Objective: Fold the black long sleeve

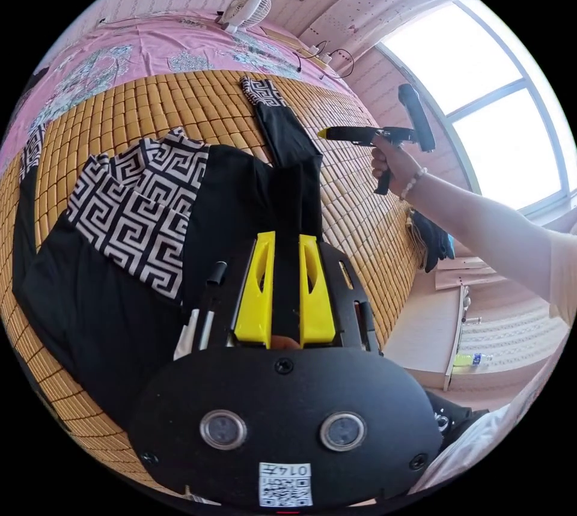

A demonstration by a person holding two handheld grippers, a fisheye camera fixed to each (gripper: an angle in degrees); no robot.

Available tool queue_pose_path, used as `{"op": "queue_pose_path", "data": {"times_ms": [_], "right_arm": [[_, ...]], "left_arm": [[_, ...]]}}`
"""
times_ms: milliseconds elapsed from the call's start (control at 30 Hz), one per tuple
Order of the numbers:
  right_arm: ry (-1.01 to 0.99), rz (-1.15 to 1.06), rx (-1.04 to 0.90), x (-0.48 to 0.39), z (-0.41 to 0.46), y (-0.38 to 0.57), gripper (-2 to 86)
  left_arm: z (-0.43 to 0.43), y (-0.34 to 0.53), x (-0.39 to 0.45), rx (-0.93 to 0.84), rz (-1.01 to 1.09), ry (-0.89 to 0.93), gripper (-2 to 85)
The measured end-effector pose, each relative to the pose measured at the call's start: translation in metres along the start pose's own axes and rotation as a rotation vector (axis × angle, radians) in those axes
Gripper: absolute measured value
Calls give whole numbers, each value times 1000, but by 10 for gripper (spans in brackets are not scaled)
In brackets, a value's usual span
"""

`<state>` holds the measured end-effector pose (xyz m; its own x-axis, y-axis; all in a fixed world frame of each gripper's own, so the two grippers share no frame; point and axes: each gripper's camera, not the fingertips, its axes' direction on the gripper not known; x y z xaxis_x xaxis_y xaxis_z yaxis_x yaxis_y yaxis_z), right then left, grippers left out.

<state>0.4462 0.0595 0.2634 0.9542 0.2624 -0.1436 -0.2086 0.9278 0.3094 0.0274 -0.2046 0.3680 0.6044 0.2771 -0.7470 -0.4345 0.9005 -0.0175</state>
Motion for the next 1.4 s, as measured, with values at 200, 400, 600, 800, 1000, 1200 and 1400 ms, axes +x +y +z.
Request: {"op": "queue_pose_path", "data": {"times_ms": [200,400,600,800,1000,1200,1400], "right_arm": [[81,96,-33,13,34,0,7],[6,59,-62,22,-22,69,-8],[-113,156,-4,35,-131,189,1],[70,310,-29,78,-130,272,60],[62,601,-17,123,-71,297,120],[108,691,-23,132,-50,310,12],[-137,662,-63,124,-100,358,1]], "left_arm": [[51,-48,8,-104,14,-26,65],[76,-67,19,-196,72,-56,51],[71,-89,36,-155,112,-62,61],[64,-123,63,-70,168,-106,64],[93,-150,81,-94,158,-178,77],[115,-158,86,-120,162,-282,23],[118,-164,89,-143,198,-266,-2]]}}
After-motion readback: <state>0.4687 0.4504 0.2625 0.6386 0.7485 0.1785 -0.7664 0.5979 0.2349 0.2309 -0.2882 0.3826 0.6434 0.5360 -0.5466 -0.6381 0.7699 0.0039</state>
